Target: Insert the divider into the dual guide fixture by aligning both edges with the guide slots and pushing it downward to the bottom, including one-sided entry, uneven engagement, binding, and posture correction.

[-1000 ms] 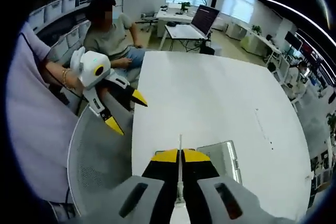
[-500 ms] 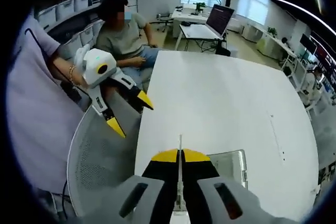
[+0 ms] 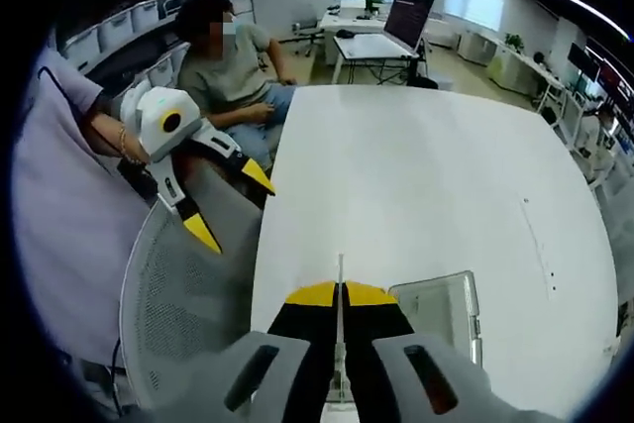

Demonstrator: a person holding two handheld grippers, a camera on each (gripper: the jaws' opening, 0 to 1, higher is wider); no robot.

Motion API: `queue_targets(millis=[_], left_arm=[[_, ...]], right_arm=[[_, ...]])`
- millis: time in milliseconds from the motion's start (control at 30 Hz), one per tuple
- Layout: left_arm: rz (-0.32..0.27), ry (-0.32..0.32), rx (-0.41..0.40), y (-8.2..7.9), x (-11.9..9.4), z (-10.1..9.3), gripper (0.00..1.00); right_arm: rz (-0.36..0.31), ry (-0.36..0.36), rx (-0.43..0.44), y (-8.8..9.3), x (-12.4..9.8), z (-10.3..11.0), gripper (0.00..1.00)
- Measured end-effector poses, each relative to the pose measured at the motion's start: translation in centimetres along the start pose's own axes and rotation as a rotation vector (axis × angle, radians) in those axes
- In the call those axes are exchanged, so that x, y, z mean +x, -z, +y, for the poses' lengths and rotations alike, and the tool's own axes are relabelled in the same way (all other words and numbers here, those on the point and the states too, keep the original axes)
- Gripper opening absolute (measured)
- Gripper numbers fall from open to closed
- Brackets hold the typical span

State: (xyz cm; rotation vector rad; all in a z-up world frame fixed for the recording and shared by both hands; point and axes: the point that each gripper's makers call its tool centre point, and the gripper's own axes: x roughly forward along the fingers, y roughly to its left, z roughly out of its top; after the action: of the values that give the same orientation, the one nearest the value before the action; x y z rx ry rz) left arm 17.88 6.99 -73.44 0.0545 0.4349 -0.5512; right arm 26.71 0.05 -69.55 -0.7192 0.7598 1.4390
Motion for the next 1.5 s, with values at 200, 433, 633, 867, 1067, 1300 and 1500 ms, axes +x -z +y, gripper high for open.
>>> queue_targets(millis=[200, 433, 633, 867, 1067, 1300, 1500], left_arm=[[0.001, -0.006, 0.002, 0.1, 0.0, 0.1, 0.52], [0.001, -0.007, 0.003, 0.0, 0.0, 0.0, 0.52], [0.004, -0.003, 0.002, 0.1, 0.0, 0.0, 0.52], [0.000, -0.004, -0.009, 0.1, -0.1, 0.0, 0.52], [0.002, -0.005, -0.009, 0.2, -0.1, 0.2, 0.51], [0.004, -0.005, -0.010, 0.2, -0.1, 0.2, 0.51], [0.005, -0.006, -0.013, 0.2, 0.0, 0.3, 0.51]], right_arm=[[0.006, -0.006, 0.005, 0.4, 0.9, -0.2, 0.00], [0.009, -0.014, 0.002, 0.7, 1.7, -0.1, 0.00], [0.014, -0.025, -0.005, 1.0, 2.7, 0.0, 0.00], [0.010, -0.030, 0.011, 1.5, 3.5, -0.1, 0.00], [0.019, -0.036, 0.027, 2.4, 4.2, 0.0, 0.00], [0.038, -0.048, 0.038, 3.9, 5.4, 0.0, 0.00], [0.052, -0.051, 0.040, 4.7, 6.1, 0.0, 0.00]])
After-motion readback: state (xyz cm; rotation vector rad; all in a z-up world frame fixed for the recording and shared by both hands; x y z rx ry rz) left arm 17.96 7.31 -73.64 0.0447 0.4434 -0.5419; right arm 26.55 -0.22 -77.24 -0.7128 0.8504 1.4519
